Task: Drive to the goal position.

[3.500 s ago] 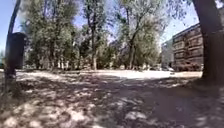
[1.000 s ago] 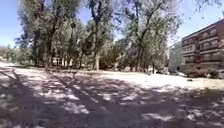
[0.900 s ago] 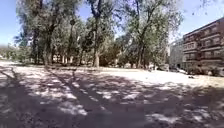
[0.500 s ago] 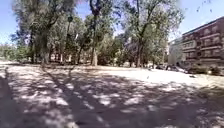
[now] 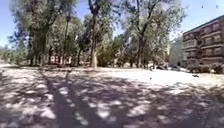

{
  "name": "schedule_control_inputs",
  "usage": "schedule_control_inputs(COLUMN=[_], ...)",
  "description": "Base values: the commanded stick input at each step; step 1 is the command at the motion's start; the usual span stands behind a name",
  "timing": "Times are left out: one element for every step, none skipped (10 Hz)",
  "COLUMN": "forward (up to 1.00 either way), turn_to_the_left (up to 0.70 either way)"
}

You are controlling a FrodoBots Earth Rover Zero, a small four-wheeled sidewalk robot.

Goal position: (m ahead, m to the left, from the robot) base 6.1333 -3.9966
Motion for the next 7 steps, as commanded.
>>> schedule_control_inputs(forward=[0.85, 0.85, 0.85, 0.85, 0.85, 0.85, 0.85], turn_to_the_left=[0.00, 0.00, 0.00, 0.00, 0.00, 0.00, 0.00])
